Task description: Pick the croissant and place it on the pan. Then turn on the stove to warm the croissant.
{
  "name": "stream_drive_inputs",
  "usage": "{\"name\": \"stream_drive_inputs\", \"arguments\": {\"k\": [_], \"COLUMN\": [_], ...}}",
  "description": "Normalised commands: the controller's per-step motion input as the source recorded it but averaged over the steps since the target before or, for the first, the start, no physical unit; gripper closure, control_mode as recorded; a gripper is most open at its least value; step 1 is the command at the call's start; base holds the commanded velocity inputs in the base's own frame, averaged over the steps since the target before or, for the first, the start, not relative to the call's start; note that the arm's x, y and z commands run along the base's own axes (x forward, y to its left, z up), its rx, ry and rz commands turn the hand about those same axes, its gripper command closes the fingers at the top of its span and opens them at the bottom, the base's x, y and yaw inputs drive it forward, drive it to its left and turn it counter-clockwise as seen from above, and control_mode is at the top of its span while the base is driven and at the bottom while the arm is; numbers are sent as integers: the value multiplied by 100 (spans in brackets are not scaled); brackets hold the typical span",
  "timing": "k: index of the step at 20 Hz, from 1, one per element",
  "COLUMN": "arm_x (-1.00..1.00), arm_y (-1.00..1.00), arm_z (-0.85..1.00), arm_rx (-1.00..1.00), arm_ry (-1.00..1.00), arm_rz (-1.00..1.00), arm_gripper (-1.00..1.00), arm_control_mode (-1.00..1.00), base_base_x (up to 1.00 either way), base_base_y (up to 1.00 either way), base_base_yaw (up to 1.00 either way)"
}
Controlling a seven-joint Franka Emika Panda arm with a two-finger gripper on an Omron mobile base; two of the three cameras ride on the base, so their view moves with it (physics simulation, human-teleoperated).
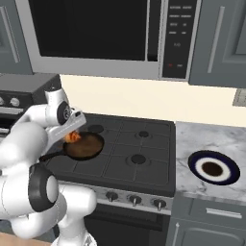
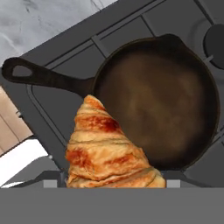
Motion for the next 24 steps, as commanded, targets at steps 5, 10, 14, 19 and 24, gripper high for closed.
{"name": "stream_drive_inputs", "arguments": {"k": [5, 10, 14, 19, 24], "arm_x": [29, 27, 27, 28, 26], "arm_y": [0, 0, 0, 0, 0], "arm_z": [-35, -28, -18, -21, -22], "arm_rx": [0, 0, 0, 0, 0], "arm_ry": [0, 0, 0, 0, 0], "arm_rz": [0, 0, 0, 0, 0], "arm_gripper": [100, 100, 100, 100, 100], "arm_control_mode": [-100, -100, -100, -100, -100], "base_base_x": [0, 0, 0, 0, 0], "base_base_y": [0, 0, 0, 0, 0], "base_base_yaw": [0, 0, 0, 0, 0]}}
